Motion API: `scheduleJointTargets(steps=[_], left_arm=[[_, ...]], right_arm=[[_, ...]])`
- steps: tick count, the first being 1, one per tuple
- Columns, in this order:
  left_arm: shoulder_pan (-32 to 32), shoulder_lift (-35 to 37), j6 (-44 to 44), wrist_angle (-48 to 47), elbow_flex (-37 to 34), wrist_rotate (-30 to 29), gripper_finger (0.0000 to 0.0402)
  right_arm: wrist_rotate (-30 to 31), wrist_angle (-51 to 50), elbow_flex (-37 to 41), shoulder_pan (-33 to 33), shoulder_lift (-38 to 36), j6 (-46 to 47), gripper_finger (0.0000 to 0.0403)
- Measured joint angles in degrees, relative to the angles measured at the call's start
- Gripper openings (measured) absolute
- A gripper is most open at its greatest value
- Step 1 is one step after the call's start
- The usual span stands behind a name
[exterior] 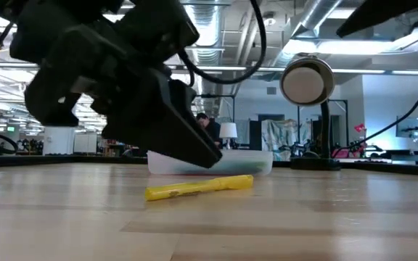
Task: Pick & place school supplies into a supply box
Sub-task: Put the yellow pen into the black supply box
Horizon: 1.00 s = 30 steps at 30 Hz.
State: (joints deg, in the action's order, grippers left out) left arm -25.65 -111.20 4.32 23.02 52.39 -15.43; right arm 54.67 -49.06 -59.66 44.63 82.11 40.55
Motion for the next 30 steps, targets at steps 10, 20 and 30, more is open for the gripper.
scheduleJointTargets(steps=[10, 20, 30], left_arm=[[0.1, -1.5, 4.3, -3.9, 0.6, -3.1, 0.0139], [0.1, -1.2, 8.2, -11.5, 0.9, -4.8, 0.0139], [1.4, -1.1, 10.4, -16.3, 1.0, -4.9, 0.0133]], right_arm=[[1.4, 0.9, 0.0, 2.9, 0.9, 2.0, 0.0125], [1.6, 1.2, 0.0, 2.5, 1.6, 2.6, 0.0125], [1.6, 2.2, 0.0, 2.5, 1.6, 2.7, 0.0125]])
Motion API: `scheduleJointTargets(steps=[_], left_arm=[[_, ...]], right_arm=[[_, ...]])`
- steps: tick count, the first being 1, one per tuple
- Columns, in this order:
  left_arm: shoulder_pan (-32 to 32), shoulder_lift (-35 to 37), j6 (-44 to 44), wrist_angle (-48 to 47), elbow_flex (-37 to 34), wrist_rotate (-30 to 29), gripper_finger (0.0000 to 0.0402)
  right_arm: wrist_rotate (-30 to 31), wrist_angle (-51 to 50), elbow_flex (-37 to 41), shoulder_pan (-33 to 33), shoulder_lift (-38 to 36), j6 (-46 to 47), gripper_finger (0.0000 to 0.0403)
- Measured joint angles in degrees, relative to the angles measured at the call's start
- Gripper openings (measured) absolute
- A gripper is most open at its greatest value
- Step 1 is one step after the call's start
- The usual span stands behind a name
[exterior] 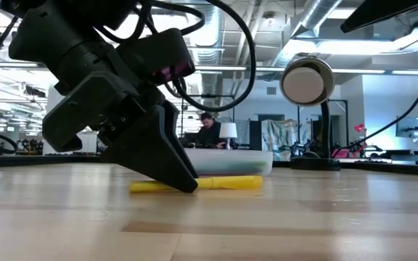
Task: Pick & place school supplies into a supply box
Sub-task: Put the yellow pen into the black supply box
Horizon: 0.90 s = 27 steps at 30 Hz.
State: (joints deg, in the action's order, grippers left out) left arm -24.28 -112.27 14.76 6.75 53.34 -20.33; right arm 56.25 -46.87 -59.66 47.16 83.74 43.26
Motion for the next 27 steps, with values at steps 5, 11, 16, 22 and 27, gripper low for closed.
scheduleJointTargets(steps=[5, 11, 16, 22, 27], left_arm=[[0.3, -0.1, 0.1, -0.4, -0.1, -0.6, 0.0093], [0.4, -0.1, 0.1, -2.3, -0.1, -1.6, 0.0049], [0.5, -0.1, 0.0, -3.0, -0.1, -2.0, 0.0033], [0.5, -0.1, -1.0, -3.1, -0.1, -2.0, 0.0033], [1.5, 0.2, -2.1, -10.9, 3.1, 2.0, 0.0031]], right_arm=[[0.0, 0.8, 0.0, 0.0, 0.0, 0.0, 0.0125], [-0.4, 0.9, 0.0, 0.0, 0.0, 0.0, 0.0125], [-0.4, 1.1, 0.0, 0.0, 0.0, 0.0, 0.0125], [-0.4, 1.1, 0.0, 0.0, 0.0, 0.3, 0.0125], [-0.6, 1.1, 0.0, 0.0, 0.0, 0.3, 0.0125]])
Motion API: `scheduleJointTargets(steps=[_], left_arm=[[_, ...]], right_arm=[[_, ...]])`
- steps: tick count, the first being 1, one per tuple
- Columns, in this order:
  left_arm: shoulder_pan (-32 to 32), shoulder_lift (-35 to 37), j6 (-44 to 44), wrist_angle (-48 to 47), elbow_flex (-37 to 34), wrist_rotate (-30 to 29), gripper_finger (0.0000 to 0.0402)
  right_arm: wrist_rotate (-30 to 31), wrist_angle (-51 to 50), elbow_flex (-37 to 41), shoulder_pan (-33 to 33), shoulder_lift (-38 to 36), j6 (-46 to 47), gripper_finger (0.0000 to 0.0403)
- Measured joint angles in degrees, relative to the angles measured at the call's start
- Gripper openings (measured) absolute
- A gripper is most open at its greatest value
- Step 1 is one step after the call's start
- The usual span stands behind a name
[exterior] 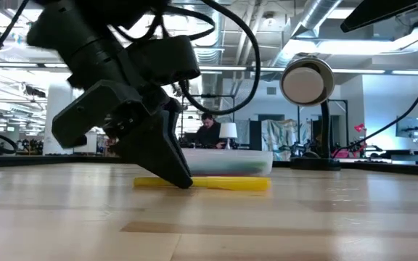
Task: Pick & place school supplies into a supply box
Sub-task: Put the yellow pen into the black supply box
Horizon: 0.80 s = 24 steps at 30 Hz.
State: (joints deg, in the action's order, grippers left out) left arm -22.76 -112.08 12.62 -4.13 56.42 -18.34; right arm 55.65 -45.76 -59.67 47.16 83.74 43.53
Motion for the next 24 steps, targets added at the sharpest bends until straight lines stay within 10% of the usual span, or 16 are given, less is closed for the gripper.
scheduleJointTargets(steps=[12, 24], left_arm=[[3.1, -0.3, -0.7, -30.1, 11.6, 1.2, 0.0041], [4.3, -0.7, -1.0, -39.0, 13.5, -10.9, 0.0033]], right_arm=[[-0.3, 0.6, 0.0, 0.0, 0.0, 0.0, 0.0125], [-0.3, 0.6, 0.0, 0.0, 0.0, 0.0, 0.0125]])
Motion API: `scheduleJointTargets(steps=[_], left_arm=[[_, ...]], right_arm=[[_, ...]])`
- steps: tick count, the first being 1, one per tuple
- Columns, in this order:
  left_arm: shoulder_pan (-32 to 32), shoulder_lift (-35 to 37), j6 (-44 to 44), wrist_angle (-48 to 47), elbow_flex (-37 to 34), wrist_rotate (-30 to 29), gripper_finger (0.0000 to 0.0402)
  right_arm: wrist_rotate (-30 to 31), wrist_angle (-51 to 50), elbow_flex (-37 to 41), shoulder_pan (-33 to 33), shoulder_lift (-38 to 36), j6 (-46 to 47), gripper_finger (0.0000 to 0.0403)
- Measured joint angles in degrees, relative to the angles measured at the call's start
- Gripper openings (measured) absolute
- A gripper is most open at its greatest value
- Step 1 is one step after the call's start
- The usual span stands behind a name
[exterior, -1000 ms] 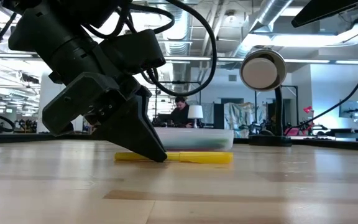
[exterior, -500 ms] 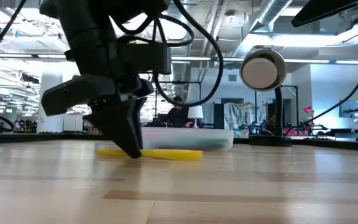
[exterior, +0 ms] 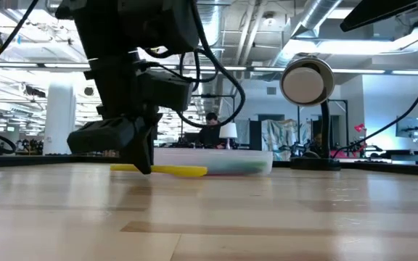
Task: Pick & place school supplies into a supply box
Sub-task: Put the yellow pen into the black supply box
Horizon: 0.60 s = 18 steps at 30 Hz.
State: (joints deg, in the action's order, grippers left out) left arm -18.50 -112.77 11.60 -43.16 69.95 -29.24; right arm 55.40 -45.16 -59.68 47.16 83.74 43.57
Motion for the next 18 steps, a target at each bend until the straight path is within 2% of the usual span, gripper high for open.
scheduleJointTargets(steps=[5, 12, 18], left_arm=[[-0.8, 0.0, 0.2, 0.0, 0.1, -2.7, 0.0011], [-1.0, 0.2, 0.9, -1.5, 2.2, -3.2, 0.0034], [-1.1, 0.3, -2.2, -4.6, 7.4, -5.4, 0.0027]], right_arm=[[0.0, 0.0, 0.0, 0.0, 0.0, 0.0, 0.0125], [0.0, 0.0, 0.0, 0.0, 0.0, 0.0, 0.0125], [0.0, 0.0, 0.0, 0.0, 0.0, 0.0, 0.0125]])
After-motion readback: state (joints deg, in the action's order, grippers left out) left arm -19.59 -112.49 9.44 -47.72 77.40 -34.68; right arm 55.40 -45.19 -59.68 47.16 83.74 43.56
